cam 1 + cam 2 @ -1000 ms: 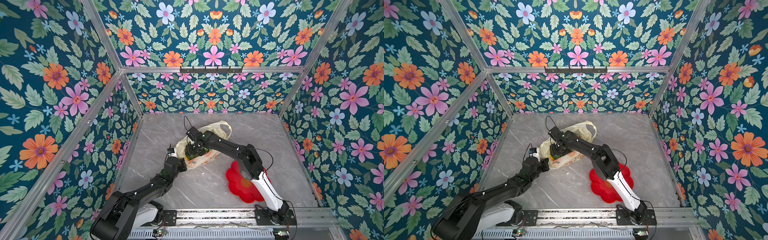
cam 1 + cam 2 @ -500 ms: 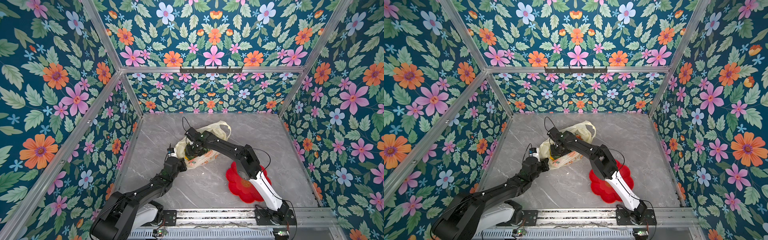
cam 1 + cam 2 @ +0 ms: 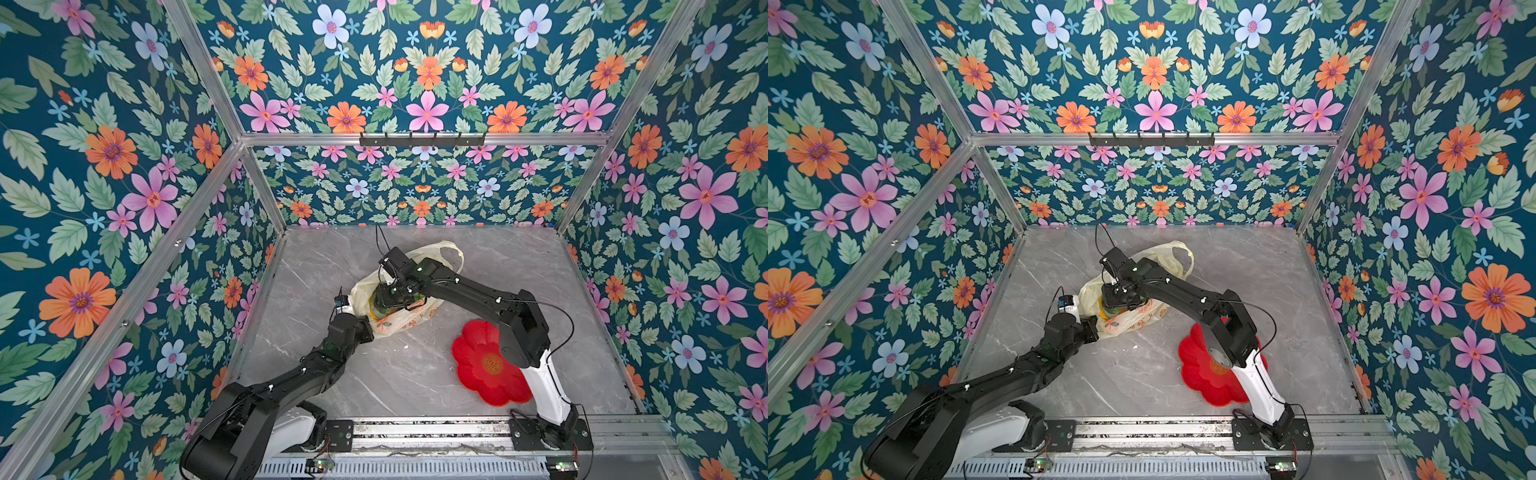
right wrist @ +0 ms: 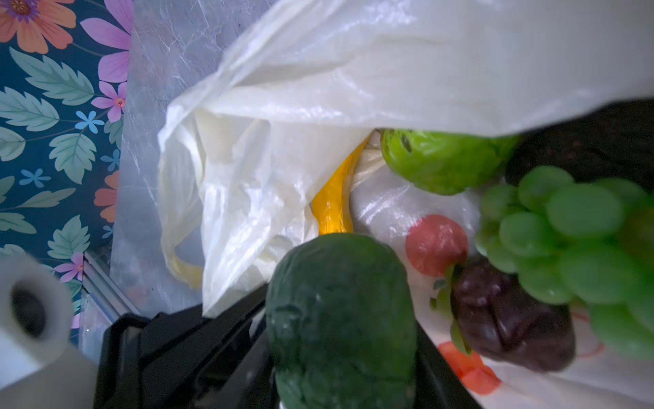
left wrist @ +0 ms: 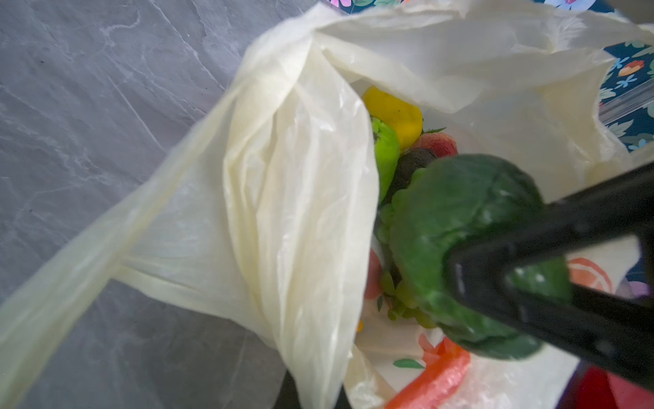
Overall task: Take fruits out of the plastic bag
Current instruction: Pick up the fruit from the plastic bag, then place the fruit on the plate.
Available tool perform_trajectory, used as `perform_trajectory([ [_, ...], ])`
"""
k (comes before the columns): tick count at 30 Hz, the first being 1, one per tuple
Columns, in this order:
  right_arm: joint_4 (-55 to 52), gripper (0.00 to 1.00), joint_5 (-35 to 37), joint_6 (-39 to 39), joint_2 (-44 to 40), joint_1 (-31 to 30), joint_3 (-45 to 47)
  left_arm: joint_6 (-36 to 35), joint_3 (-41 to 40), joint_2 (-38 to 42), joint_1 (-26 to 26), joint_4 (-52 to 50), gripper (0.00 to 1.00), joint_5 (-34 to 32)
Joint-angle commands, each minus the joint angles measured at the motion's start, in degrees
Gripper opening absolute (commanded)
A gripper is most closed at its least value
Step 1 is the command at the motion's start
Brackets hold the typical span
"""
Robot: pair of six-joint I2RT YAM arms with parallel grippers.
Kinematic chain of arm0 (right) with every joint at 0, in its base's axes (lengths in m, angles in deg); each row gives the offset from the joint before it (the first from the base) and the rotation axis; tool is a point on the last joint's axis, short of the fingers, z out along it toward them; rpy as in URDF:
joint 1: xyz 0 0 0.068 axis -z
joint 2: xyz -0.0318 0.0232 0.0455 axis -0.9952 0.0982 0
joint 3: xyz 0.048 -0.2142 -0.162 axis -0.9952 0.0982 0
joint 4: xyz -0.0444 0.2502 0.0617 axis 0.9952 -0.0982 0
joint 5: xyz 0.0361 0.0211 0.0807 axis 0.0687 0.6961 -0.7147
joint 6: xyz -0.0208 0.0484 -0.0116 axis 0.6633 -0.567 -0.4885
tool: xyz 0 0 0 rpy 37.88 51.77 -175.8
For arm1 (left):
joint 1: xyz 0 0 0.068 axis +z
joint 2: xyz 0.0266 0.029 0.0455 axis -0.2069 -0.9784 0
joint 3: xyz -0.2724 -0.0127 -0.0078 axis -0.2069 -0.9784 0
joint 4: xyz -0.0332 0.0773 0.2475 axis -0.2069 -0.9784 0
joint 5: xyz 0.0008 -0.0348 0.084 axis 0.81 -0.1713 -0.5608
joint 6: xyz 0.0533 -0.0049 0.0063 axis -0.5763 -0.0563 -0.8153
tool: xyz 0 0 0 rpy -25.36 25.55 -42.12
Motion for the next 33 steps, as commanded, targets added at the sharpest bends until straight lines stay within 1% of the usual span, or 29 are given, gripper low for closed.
perform_trajectory([
  [1, 2.3, 0.5, 0.0, 0.6, -4.8, -0.1, 3.7, -0.6, 0.3, -0.1, 0.1, 0.7, 0.0, -0.6],
  [6, 3.0, 0.5, 2.5, 1.0, -15.2, -0.1, 12.8, -0.6, 0.4, -0.2, 0.1, 0.6, 0.0, -0.6],
  [10, 0.6, 0.5, 5.3, 1.1, -23.3, 0.8, 20.7, -0.8, 0.5, -0.2, 0.1, 0.4, 0.0, -0.6],
  [16, -3.3, 0.47, 7.9, -0.9, -37.1, 4.5, 35.1, -0.9, 0.6, -0.3, 0.1, 0.3, 0.0, -1.0],
  [21, -8.1, 0.47, 8.8, -3.6, -45.7, 7.1, 44.9, -1.2, 0.8, -0.1, 0.1, -0.1, 0.0, -1.3],
  [23, -9.3, 0.47, 8.6, -4.9, -47.9, 8.0, 48.6, -1.2, 0.9, 0.0, 0.1, -0.1, 0.0, -1.3],
  [27, -11.3, 0.48, 7.7, -5.9, -49.2, 9.0, 53.0, -1.3, 0.9, -0.2, 0.1, -0.1, 0.0, -1.0],
  [33, -15.4, 0.48, 7.8, -5.6, -47.6, 10.5, 54.5, -1.3, 0.9, -0.4, 0.1, 0.0, 0.0, -0.9],
])
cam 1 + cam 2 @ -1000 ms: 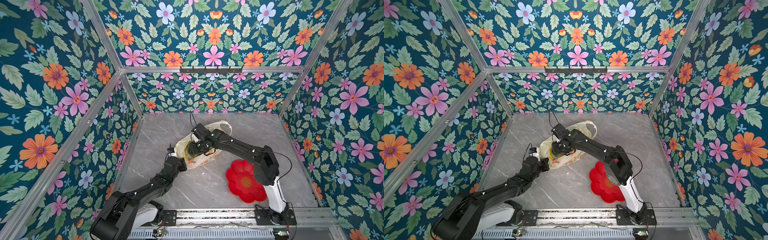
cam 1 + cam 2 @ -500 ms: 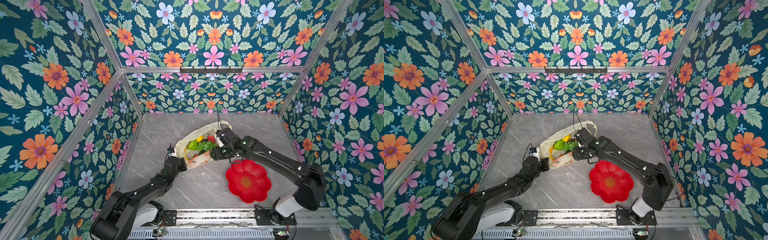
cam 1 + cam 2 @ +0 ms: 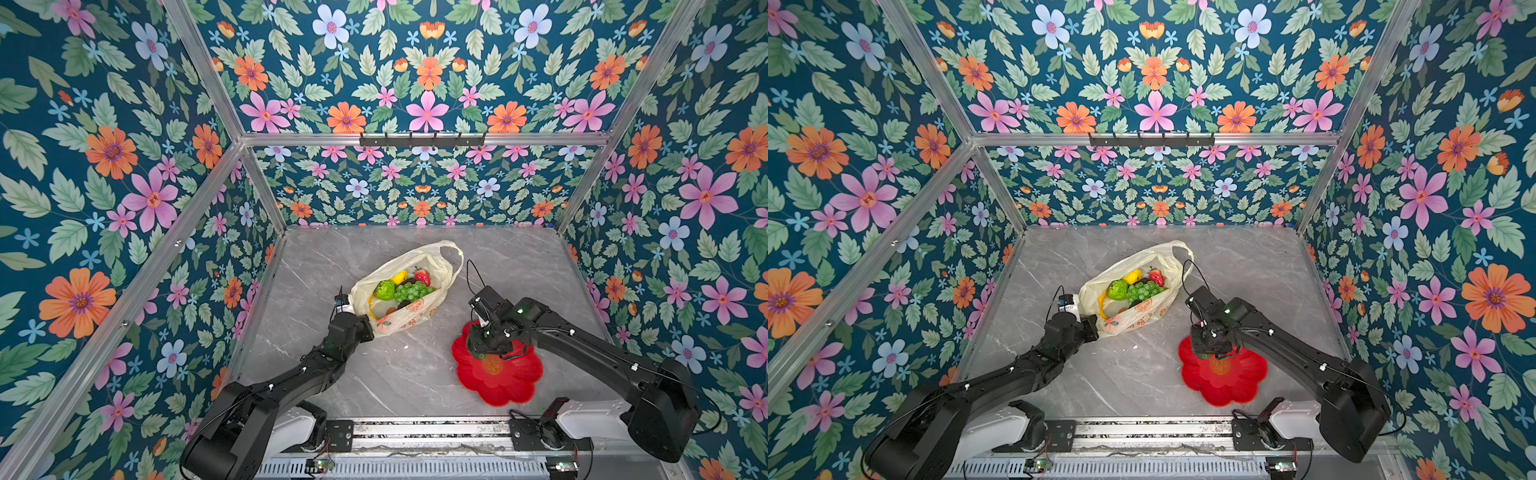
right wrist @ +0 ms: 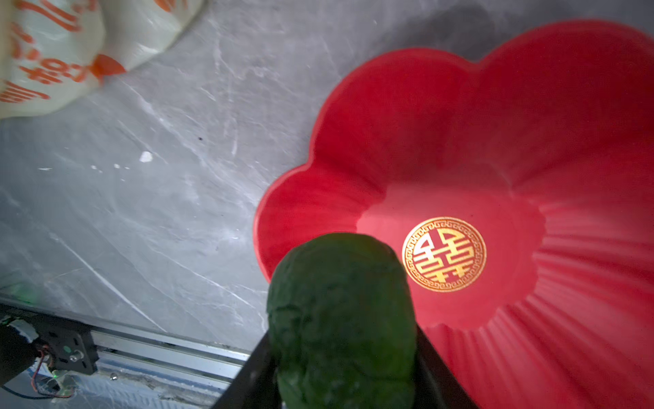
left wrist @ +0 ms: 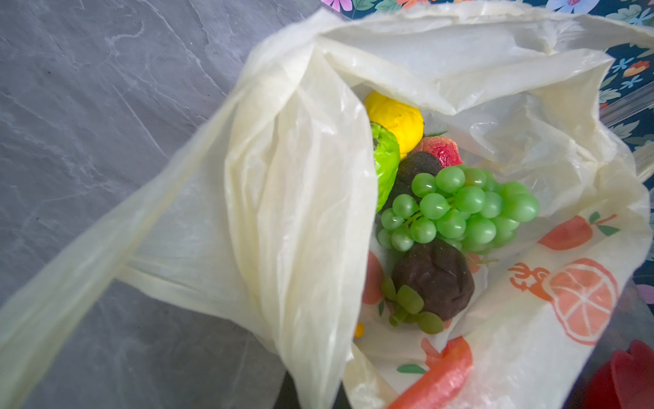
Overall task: Take fruits out of the plastic bag
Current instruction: Place the fruit on the plate.
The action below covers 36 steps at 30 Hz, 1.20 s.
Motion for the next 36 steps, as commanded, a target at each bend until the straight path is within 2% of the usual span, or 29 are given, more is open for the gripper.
perform_trajectory([
  [1, -3.8, 0.48, 0.7, -0.8, 0.8, 0.0, 0.3, -0.9, 0.3, -0.1, 0.1, 0.3, 0.0, -0.3],
  [12, -9.7, 0.48, -3.4, -5.4, 1.5, -2.3, 4.2, -0.8, 0.3, -0.7, 0.1, 0.5, 0.0, -0.4],
  [26, -7.5, 0.5, -3.9, -7.3, 5.2, -3.1, 9.2, -0.8, 0.1, -0.6, 0.1, 0.5, 0.0, -0.4],
  [36, -7.2, 0.64, -3.2, -7.7, 5.2, -3.7, 9.4, -0.8, 0.2, -1.0, 0.1, 0.5, 0.0, -0.4],
])
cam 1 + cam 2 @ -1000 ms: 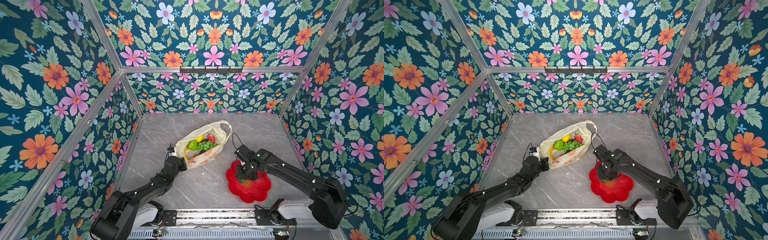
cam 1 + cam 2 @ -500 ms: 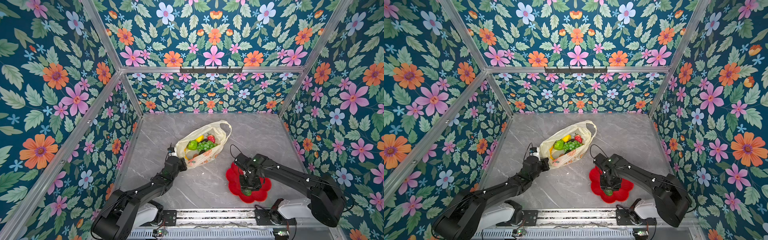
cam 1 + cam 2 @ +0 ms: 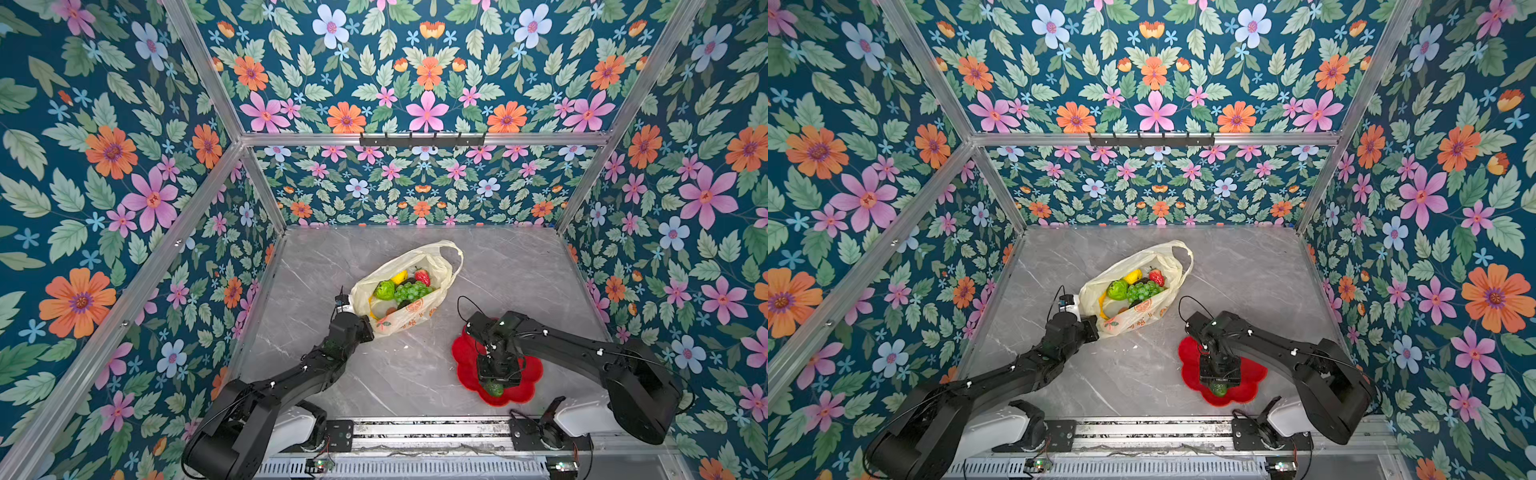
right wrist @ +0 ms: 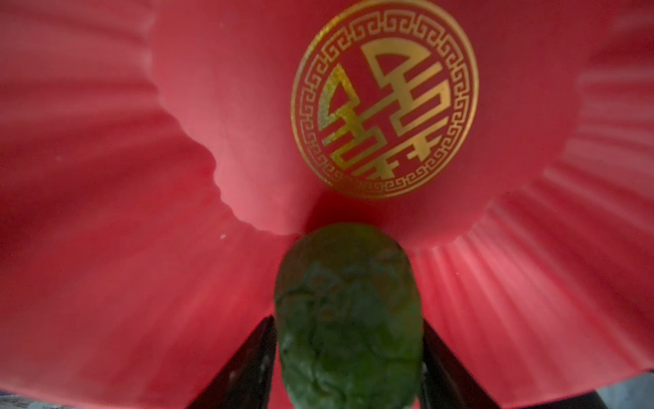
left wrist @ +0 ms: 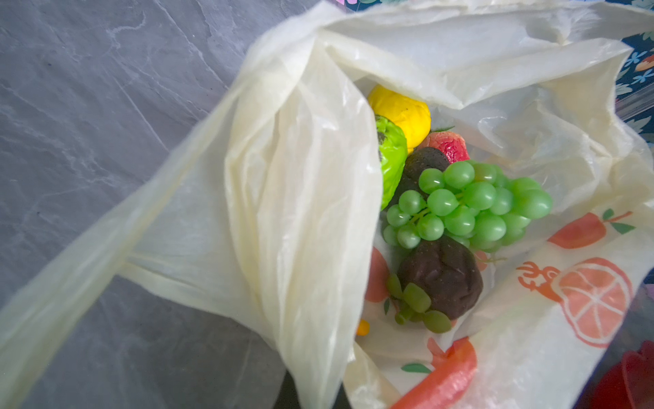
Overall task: Take fruits out of the plastic bag
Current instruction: Place the fruit on the plate, then pick up the fruit from the plastic bag.
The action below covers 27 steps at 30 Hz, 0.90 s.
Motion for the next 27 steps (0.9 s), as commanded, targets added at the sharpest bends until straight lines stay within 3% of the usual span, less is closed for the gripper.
perform_trajectory([
  [1, -0.3, 0.65, 1.0, -0.4, -0.3, -0.2, 0.1, -0.8, 0.2, 0.0, 0.1, 0.5, 0.0, -0.3],
  [16, -5.9, 0.73, 6.4, 1.1, -2.5, -0.5, -4.6, -0.9, 0.0, 0.7, 0.1, 0.3, 0.0, -0.6],
  [22, -8.5, 0.74, 12.4, 4.1, -2.2, -0.6, -13.4, -1.0, -0.1, 1.2, 0.1, 0.0, 0.0, -1.1],
  [27, -1.1, 0.73, 13.2, 6.8, -0.3, -0.9, -22.7, -1.4, 0.1, 1.0, 0.1, -0.2, 0.0, -1.6],
])
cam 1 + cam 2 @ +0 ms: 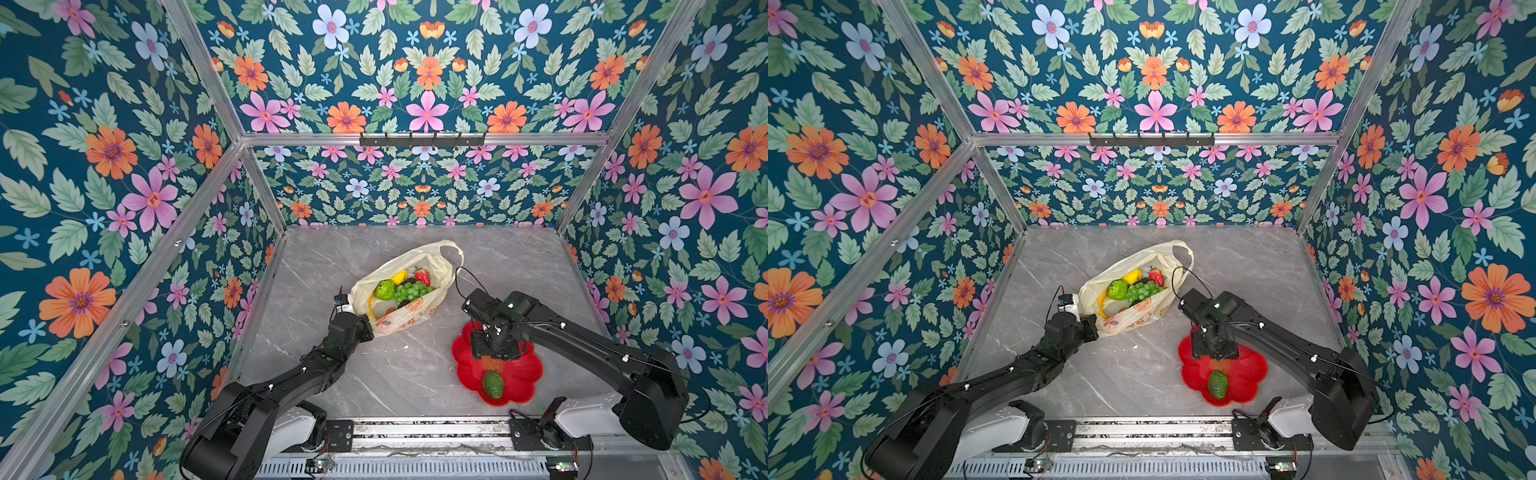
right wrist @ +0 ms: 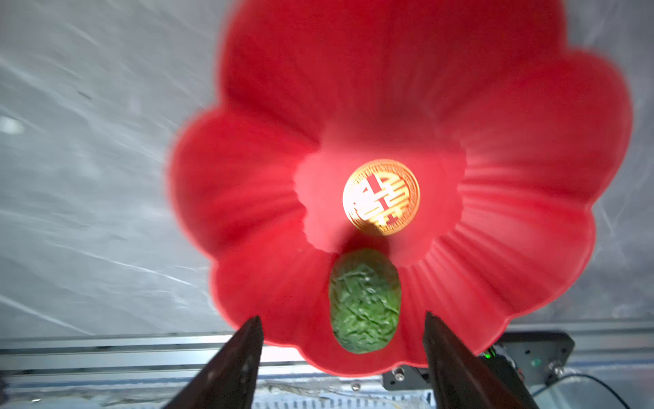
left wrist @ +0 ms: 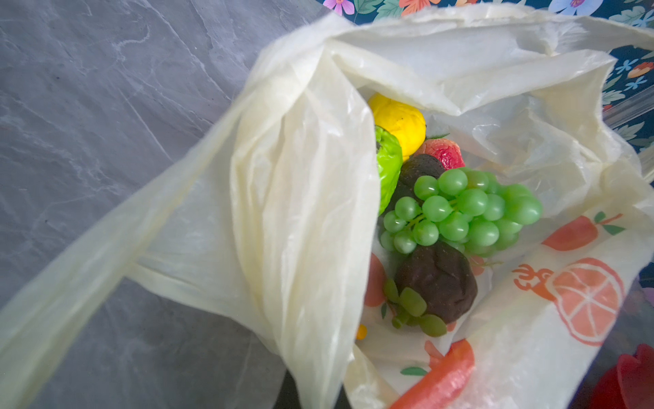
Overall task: Take fruits out of the plastic bag
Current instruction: Pick up the fruit from the plastic bag.
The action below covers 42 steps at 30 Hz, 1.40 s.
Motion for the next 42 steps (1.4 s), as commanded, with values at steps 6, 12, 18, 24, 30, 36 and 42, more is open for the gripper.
perform_trajectory([
  [6, 20.6, 0.73, -1.7, 2.6, 7.9, -2.2, -13.5, -0.9, 0.2, -0.6, 0.1, 0.0, 0.0, -1.0],
  [12, 26.8, 0.73, -1.0, 2.4, 22.7, -3.8, -26.0, -1.2, 0.7, -0.7, 0.1, 0.2, 0.0, -1.0],
  [18, 26.6, 0.71, -4.3, 2.5, 35.1, -4.2, -37.8, -1.5, 0.7, -0.1, 0.1, -0.3, 0.0, -1.5],
  [24, 26.0, 0.69, -4.5, 2.6, 42.9, -4.2, -46.6, -1.6, 1.0, -0.6, 0.1, -0.2, 0.0, -1.5],
  [30, 23.0, 0.64, -2.0, 2.5, 49.4, -4.2, -53.7, -1.6, 1.0, -0.2, 0.1, -0.2, 0.0, -1.6],
  [36, 21.0, 0.61, -1.5, 2.2, 55.6, -4.2, -59.8, -1.6, 1.0, 0.1, 0.1, -0.2, 0.0, -1.5],
  [42, 18.3, 0.61, -0.4, 2.0, 60.0, -4.2, -65.1, -1.6, 1.0, 0.1, 0.1, -0.2, 0.0, -1.3],
])
